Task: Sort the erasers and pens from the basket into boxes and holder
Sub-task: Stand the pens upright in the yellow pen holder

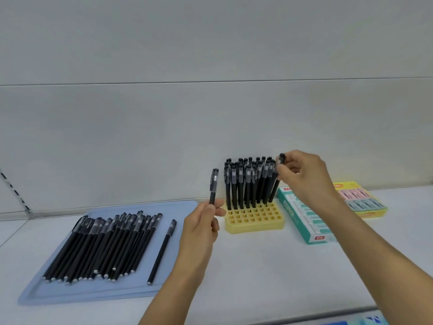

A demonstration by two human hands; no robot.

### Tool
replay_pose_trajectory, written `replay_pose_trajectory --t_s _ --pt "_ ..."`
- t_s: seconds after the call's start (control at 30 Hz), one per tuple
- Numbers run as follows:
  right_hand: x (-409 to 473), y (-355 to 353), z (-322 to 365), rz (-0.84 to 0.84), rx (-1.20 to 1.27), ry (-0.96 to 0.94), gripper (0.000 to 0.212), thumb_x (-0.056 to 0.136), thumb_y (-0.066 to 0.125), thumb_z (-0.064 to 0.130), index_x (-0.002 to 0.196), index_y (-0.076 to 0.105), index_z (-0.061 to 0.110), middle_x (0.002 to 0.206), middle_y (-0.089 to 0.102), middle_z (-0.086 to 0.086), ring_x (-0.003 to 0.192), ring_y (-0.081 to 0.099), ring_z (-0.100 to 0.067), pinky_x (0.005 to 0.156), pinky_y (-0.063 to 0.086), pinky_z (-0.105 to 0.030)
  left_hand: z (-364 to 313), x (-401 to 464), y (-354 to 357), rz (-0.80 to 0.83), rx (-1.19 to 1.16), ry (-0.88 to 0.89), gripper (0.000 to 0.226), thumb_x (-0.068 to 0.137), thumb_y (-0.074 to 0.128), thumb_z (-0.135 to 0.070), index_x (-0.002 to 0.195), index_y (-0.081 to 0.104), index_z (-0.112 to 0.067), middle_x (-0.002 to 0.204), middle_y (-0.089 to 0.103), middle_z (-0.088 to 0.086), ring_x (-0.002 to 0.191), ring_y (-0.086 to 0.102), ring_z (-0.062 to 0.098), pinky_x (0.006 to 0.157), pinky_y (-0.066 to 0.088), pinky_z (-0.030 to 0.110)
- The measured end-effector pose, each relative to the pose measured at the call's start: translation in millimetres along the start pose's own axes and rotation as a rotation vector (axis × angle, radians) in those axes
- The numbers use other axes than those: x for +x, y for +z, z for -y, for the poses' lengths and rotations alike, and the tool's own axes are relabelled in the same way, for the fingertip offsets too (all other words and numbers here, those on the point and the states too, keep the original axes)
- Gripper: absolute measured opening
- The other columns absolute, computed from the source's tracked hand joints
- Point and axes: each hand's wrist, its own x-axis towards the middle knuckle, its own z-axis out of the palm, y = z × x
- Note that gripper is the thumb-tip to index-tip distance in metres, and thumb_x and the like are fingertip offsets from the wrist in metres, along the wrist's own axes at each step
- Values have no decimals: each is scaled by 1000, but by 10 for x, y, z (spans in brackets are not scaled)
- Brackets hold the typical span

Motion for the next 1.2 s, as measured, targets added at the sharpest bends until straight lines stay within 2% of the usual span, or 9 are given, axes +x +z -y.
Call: replay_pose_trajectory --t_s 0.2,0.53,0.67,0.73,0.8,0.93,1.0,1.1,1.2 --pt "28 150 -189 26 -55 -26 12 91 60 15 99 68 11 87 70 -4 82 67 -19 84 55 -42 53 -24 -29 34 8 40 25 103 42 -13 109 66 -18 89 72 5 78 62 10 68 51 20" --pt "78 303 -285 157 -64 34 8 91 63 16 95 70 14 89 71 -1 82 68 -16 84 56 -44 41 -60 -14 71 5 62 23 102 44 -15 112 65 -17 94 74 4 91 68 17 79 55 25" --pt "-74 235 -151 5 -220 -70 36 91 62 35 124 57 24 97 60 11 80 60 -8 77 53 -38 -4 -36 -7 86 6 71 23 102 45 -16 113 65 -17 95 74 3 91 68 19 79 54 24" --pt "-223 195 46 -35 -34 -184 32 92 59 37 123 59 33 99 60 14 82 59 -5 75 51 -32 -29 -10 44 115 34 98 22 102 45 -17 113 64 -20 95 74 2 88 68 18 76 53 23" --pt "-319 177 257 98 247 -210 24 92 62 29 114 67 36 97 69 13 86 63 -4 80 51 -23 -62 18 134 180 90 147 21 102 47 -20 113 64 -24 93 73 0 81 67 16 70 51 23" --pt "-251 51 387 123 436 -154 24 90 64 7 109 72 20 86 74 -2 81 71 -15 74 55 -21 -197 91 331 271 225 264 22 101 48 -20 113 63 -30 93 71 -3 77 64 14 70 50 25" --pt "-175 -69 322 43 454 -122 24 91 62 2 109 70 15 85 75 -4 75 71 -18 70 57 -22 -208 190 369 220 455 405 27 101 48 -25 125 56 -31 111 65 -14 100 58 6 86 45 20" --pt "-43 -201 123 -105 273 -123 22 91 62 6 109 68 17 87 74 1 74 69 -10 73 58 -23 -233 414 342 70 1003 677 52 102 41 -35 151 25 -27 155 28 -13 144 19 7 118 16 30" --pt "33 -204 -69 -109 102 -139 21 91 63 10 109 68 21 90 70 9 81 68 -7 84 57 -31 -214 615 306 158 1366 642 64 103 36 -37 155 0 -26 162 -5 -12 149 -11 10 121 -5 39"
